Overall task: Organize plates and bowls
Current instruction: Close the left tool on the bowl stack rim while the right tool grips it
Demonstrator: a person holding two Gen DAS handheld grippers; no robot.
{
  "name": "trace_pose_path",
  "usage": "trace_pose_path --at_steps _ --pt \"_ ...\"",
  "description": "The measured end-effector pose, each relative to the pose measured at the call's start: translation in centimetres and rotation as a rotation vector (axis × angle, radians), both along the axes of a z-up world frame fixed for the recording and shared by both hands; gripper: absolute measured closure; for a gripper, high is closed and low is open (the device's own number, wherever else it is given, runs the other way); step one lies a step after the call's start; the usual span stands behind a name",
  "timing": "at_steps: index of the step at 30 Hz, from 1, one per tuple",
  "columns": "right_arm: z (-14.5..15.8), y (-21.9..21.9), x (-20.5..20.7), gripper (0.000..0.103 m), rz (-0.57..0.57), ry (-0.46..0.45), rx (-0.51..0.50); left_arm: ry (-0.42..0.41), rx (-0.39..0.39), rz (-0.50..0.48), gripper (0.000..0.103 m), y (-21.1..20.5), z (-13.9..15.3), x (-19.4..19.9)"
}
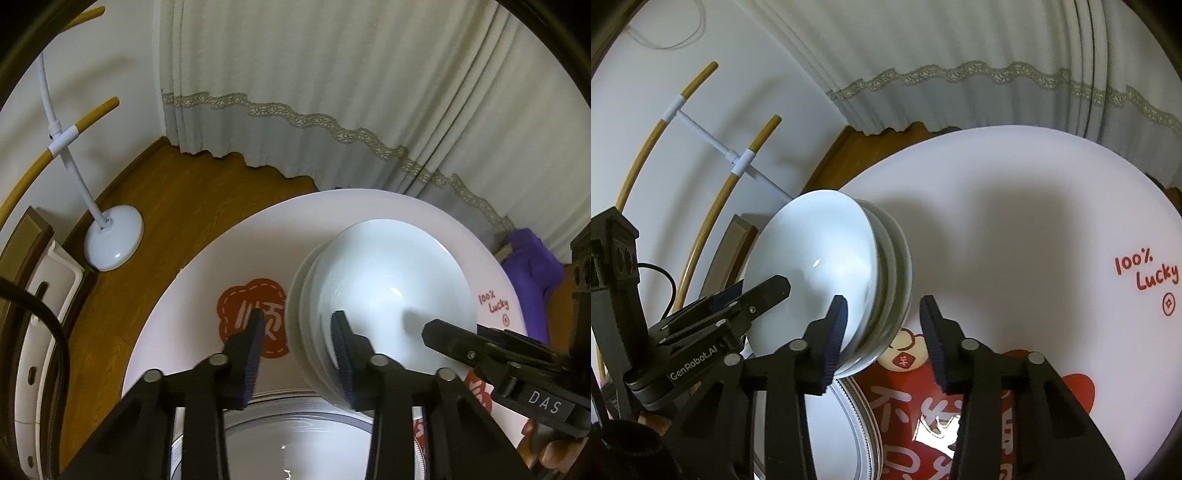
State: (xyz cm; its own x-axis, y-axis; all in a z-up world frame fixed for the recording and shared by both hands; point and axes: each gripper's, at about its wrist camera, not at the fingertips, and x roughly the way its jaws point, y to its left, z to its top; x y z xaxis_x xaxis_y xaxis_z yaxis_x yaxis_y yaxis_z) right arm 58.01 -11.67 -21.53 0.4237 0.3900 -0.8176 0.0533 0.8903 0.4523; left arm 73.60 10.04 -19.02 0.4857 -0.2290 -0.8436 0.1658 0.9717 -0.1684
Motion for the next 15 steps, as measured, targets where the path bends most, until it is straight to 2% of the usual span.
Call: trace_pose_path --at_steps 3,15 --pt "0.13 0.10 -0.08 0.068 0.000 -0.008 -0.008 0.002 -0.004 -0.011 0.080 -0.09 0.18 -0.10" --pt "-0.01 0.13 -0.11 0.069 -0.006 -0.004 0.004 0.001 0.004 -0.011 0.081 -0.25 0.58 0.17"
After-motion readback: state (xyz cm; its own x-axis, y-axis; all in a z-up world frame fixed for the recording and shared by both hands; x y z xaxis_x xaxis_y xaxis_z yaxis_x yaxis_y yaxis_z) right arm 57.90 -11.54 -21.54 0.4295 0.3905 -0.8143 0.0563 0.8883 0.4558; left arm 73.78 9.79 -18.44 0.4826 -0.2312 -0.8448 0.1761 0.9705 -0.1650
